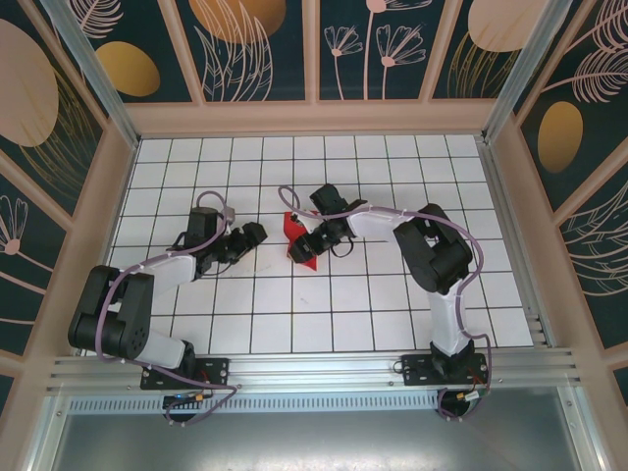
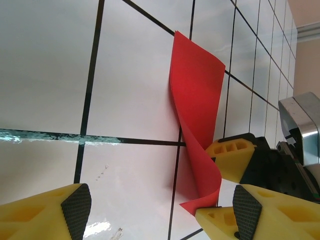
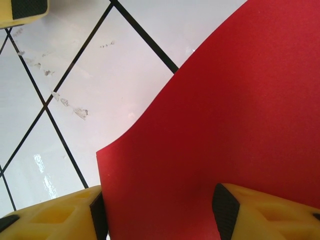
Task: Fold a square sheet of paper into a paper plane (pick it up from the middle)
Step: Fold the triangle a second time at the center of the table.
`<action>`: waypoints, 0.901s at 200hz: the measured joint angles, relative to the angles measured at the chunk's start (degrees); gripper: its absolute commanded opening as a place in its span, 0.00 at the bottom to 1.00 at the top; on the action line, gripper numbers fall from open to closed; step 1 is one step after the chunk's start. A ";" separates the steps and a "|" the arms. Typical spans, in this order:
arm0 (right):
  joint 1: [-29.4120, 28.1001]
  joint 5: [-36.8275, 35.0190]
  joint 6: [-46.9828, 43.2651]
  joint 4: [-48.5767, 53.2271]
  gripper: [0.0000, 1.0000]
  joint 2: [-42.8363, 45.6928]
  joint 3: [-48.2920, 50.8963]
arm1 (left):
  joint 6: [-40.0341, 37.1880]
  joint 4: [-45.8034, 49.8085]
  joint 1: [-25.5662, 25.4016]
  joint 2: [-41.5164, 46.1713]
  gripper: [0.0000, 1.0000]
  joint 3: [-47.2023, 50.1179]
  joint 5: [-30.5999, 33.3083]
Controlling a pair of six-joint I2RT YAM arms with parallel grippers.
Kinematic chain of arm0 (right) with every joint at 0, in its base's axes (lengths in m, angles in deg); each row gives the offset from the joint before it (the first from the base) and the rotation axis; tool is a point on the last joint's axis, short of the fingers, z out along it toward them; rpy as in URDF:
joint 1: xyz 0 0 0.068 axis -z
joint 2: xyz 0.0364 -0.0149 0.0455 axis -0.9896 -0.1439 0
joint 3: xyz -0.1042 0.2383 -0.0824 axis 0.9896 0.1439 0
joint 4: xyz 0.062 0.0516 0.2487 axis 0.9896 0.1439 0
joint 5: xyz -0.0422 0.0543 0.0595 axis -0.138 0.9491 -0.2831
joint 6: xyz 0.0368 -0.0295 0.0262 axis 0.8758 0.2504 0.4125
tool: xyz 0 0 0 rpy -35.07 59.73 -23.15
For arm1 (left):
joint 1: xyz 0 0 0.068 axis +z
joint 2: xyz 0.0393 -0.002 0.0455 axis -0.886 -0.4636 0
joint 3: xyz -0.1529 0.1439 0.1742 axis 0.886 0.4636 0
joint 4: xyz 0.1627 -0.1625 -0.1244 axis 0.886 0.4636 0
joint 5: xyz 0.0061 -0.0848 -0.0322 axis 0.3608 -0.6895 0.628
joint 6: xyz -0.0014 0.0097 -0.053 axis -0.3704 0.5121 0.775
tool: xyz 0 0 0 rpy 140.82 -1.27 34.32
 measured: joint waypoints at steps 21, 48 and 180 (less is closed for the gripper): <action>0.00 0.02 -0.02 -0.35 0.63 0.20 0.28 | 0.00 -0.09 -1.36 -0.61 0.78 0.00 0.02; 0.00 0.02 -0.04 -0.48 0.64 0.24 0.46 | 0.00 -0.09 -2.86 -1.66 0.78 -0.02 0.22; 0.50 1.57 -0.24 -2.16 0.70 1.20 2.16 | 2.75 -5.07 -6.73 -5.81 0.71 -1.42 -2.32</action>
